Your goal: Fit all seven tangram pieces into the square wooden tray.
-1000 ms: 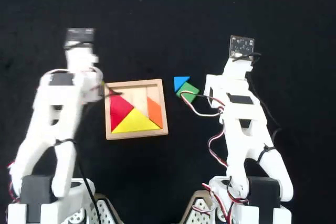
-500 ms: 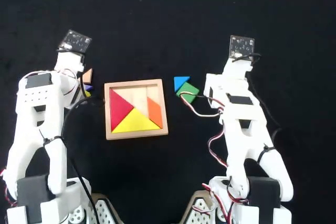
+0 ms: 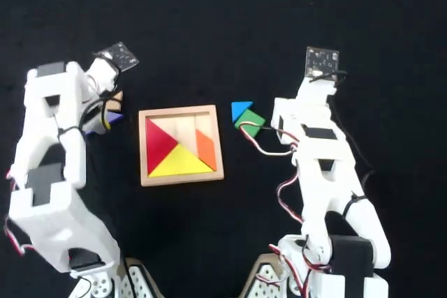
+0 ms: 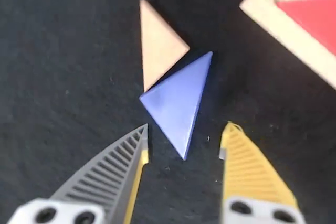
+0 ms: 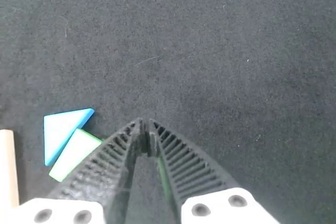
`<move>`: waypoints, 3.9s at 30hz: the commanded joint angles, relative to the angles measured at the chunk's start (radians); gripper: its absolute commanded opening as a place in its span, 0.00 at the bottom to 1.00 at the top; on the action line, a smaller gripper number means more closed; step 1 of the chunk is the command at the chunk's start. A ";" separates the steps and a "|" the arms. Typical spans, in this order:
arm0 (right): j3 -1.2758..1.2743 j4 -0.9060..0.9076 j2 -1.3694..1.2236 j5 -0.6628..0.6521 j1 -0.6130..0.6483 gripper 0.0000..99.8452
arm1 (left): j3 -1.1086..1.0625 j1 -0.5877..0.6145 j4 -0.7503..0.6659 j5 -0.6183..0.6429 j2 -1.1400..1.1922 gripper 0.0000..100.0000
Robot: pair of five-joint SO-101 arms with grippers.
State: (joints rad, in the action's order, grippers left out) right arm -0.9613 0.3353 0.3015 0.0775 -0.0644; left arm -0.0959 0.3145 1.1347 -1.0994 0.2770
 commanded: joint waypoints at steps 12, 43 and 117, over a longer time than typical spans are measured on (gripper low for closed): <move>0.015 -0.021 0.044 0.002 0.015 0.01 | 0.371 -0.018 0.178 -0.127 0.255 0.22; 0.015 -0.021 0.045 0.002 0.015 0.01 | 0.197 -0.039 0.040 -0.121 0.247 0.22; 0.012 -0.020 0.050 0.000 0.029 0.01 | 0.671 -0.076 0.565 -0.298 0.278 0.19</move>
State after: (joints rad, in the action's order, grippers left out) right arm -0.9613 0.3353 0.3015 0.0775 -0.0506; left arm 0.5086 0.2532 1.6548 -1.3863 0.6544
